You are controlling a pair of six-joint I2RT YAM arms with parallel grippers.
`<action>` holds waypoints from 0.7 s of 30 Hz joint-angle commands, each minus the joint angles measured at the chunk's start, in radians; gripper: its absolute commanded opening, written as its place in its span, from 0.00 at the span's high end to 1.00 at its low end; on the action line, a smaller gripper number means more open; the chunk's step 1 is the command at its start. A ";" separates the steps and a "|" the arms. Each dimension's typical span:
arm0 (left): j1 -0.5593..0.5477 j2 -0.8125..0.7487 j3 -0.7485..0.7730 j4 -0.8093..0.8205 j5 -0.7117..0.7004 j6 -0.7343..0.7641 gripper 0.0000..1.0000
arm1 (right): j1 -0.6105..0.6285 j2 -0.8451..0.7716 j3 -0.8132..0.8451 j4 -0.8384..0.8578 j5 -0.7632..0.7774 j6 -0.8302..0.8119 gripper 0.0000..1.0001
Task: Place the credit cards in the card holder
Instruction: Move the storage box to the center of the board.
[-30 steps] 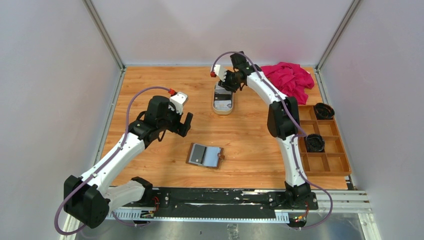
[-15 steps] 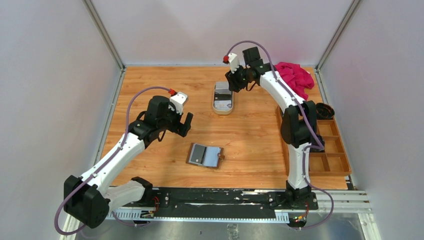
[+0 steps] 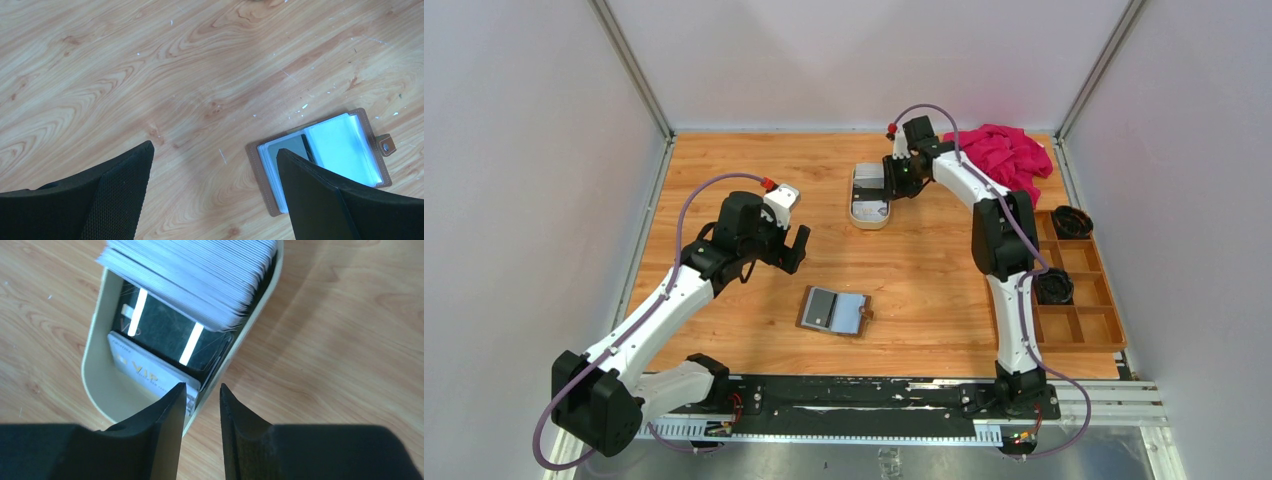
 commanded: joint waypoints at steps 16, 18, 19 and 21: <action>0.009 -0.004 0.000 0.001 0.014 -0.003 0.02 | -0.029 -0.005 -0.024 -0.018 0.068 -0.024 0.93; 0.009 -0.006 0.000 0.000 0.016 -0.003 0.02 | -0.034 -0.027 -0.053 -0.024 0.065 -0.057 0.94; 0.009 -0.006 0.000 0.001 0.017 -0.003 0.02 | -0.038 -0.040 -0.069 -0.029 0.063 -0.079 0.95; 0.009 -0.006 0.000 0.001 0.022 -0.003 0.02 | -0.044 -0.062 -0.099 -0.042 0.057 -0.143 0.96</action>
